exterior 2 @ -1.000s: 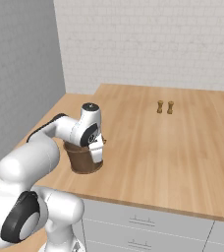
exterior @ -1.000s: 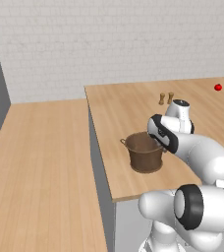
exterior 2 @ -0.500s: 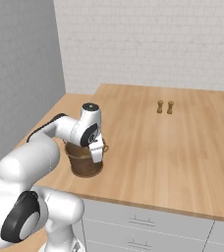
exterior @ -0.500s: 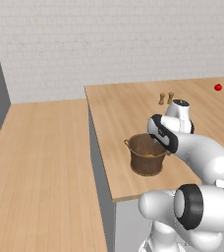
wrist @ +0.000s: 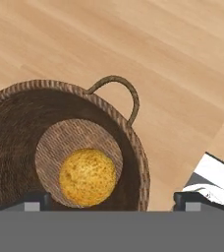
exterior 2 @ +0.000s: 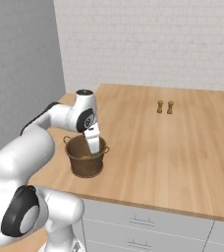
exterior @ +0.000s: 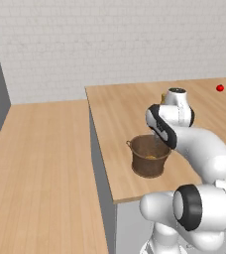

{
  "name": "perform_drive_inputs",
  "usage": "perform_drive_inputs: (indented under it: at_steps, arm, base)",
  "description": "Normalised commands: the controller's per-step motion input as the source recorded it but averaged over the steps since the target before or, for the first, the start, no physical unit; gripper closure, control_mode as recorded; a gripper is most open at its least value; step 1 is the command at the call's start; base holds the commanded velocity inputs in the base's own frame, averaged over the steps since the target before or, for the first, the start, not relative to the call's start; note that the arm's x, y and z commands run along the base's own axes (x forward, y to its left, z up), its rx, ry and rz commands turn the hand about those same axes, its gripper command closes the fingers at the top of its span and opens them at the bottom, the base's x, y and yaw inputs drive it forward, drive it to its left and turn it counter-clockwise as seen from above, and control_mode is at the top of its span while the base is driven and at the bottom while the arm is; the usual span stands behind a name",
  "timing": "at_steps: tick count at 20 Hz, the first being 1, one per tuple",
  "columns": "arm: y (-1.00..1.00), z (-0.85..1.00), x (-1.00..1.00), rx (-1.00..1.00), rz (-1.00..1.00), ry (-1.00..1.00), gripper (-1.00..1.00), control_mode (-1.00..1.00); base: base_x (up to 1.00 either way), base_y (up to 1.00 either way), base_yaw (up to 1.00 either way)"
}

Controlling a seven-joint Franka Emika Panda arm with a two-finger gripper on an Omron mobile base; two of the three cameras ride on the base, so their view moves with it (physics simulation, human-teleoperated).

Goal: Open the cabinet, pick up the bread from the cabinet and place it in the basket. Then move the basket to the dining counter.

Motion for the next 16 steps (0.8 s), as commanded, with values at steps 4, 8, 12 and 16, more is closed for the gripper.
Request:
perform_drive_inputs:
  at_steps: [4, 8, 12, 16]
  arm:
    - [0.01, 0.5, -0.5, -0.14, 0.13, 0.03, -1.0, -1.0]
    - [0.09, 0.2, -0.97, -0.04, 0.3, -0.04, -1.0, -1.0]
    - [0.08, 0.01, -1.0, 0.0, 0.46, -0.13, -1.0, -1.0]
    - [0.1, 0.11, -0.91, 0.0, 0.58, -0.09, -1.0, -1.0]
  base:
    - [0.0, 0.0, 0.0]
    - [0.0, 0.0, 0.0]
    - [0.0, 0.0, 0.0]
    - [0.0, 0.0, 0.0]
